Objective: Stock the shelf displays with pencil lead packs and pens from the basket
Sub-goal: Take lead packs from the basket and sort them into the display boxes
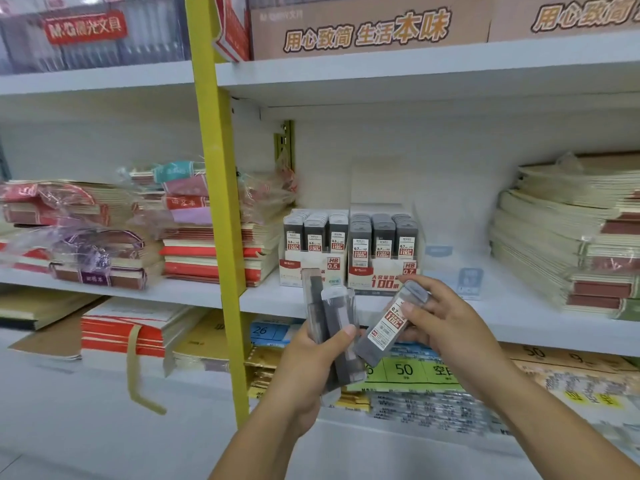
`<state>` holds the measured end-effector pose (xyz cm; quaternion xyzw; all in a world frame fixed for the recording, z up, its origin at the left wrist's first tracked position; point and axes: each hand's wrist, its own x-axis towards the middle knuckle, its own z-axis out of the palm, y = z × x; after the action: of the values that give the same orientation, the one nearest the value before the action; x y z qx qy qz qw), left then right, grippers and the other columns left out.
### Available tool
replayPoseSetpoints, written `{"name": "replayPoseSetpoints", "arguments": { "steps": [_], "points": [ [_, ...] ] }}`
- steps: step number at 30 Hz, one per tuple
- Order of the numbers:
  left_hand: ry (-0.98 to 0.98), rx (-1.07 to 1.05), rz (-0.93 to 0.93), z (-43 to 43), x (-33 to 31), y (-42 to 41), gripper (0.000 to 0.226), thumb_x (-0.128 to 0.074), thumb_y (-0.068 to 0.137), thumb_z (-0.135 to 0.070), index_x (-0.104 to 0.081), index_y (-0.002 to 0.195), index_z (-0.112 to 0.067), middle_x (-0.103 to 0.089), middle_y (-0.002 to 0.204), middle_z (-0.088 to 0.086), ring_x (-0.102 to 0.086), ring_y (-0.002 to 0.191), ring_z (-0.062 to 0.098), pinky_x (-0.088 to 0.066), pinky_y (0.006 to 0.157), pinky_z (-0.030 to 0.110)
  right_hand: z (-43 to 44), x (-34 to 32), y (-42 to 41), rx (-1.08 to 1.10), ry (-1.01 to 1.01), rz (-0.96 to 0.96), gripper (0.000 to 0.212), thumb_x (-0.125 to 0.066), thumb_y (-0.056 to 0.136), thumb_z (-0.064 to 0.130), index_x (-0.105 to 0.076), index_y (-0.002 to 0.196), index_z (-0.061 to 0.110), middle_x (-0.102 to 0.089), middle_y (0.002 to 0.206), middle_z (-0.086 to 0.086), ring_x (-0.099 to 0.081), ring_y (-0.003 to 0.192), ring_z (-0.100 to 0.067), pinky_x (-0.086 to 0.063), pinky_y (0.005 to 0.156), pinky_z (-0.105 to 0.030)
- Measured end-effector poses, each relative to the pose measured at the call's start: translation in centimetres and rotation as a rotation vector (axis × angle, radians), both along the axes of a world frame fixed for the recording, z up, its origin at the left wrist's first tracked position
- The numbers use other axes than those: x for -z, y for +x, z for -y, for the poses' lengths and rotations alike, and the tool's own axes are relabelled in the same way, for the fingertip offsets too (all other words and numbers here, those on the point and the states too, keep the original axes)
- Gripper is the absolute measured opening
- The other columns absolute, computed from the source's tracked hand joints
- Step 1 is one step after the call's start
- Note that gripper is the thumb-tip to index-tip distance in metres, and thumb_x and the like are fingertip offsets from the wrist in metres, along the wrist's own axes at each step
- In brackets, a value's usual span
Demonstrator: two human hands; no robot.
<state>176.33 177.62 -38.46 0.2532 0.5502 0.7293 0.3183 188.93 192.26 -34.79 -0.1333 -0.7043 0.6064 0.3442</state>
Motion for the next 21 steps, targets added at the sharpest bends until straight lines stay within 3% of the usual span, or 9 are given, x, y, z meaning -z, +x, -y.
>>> {"name": "replayPoseSetpoints", "arguments": {
  "steps": [3,7,11,16,21],
  "points": [
    [0.017,-0.008,0.006,-0.5,0.1,-0.2,0.022,-0.070,0.092,-0.032,-0.068,0.114,-0.034,-0.079,0.105,-0.004,-0.074,0.099,0.021,-0.061,0.073,0.033,0.5,-0.1,-0.4,0.001,0.012,-0.019,0.028,-0.055,0.097,0.012,-0.065,0.115,0.031,-0.075,0.095,-0.004,-0.073,0.088,-0.022,-0.060,0.071,-0.032],
    [0.077,-0.056,-0.017,-1.0,-0.3,-1.4,0.028,-0.068,0.093,-0.036,-0.063,0.120,-0.030,-0.079,0.100,-0.003,-0.076,0.094,0.017,-0.059,0.070,0.032,0.6,-2.9,-1.0,0.176,0.238,-0.101,0.032,-0.059,0.095,0.019,-0.065,0.102,0.049,-0.074,0.089,0.011,-0.067,0.072,0.002,-0.051,0.059,-0.011],
    [0.162,-0.101,0.014,-1.0,-0.9,-3.1,0.025,-0.067,0.094,-0.037,-0.063,0.118,-0.029,-0.079,0.099,-0.003,-0.076,0.087,0.010,-0.056,0.057,0.020,-0.7,-7.6,-3.1,0.298,0.472,-0.241,0.027,-0.061,0.094,0.018,-0.050,0.099,0.043,-0.071,0.095,0.002,-0.070,0.081,-0.005,-0.056,0.059,-0.022],
    [0.212,-0.105,0.021,-1.5,-0.8,-4.6,0.026,-0.068,0.093,-0.034,-0.066,0.115,-0.021,-0.079,0.094,0.003,-0.075,0.077,0.015,-0.058,0.062,0.025,-2.4,-9.8,-6.5,0.352,0.925,0.010,0.026,-0.069,0.087,0.022,-0.055,0.094,0.042,-0.061,0.092,0.020,-0.057,0.086,0.007,-0.045,0.070,-0.006],
    [0.219,-0.051,0.007,-1.9,-0.4,-5.0,0.035,-0.073,0.088,-0.034,-0.065,0.120,-0.021,-0.078,0.098,0.007,-0.074,0.079,0.018,-0.059,0.066,0.030,-3.1,-8.1,-8.6,0.317,0.985,0.118,0.024,-0.073,0.084,0.018,-0.061,0.097,0.034,-0.051,0.091,0.016,-0.052,0.079,0.003,-0.038,0.071,-0.008]
  ]
}}
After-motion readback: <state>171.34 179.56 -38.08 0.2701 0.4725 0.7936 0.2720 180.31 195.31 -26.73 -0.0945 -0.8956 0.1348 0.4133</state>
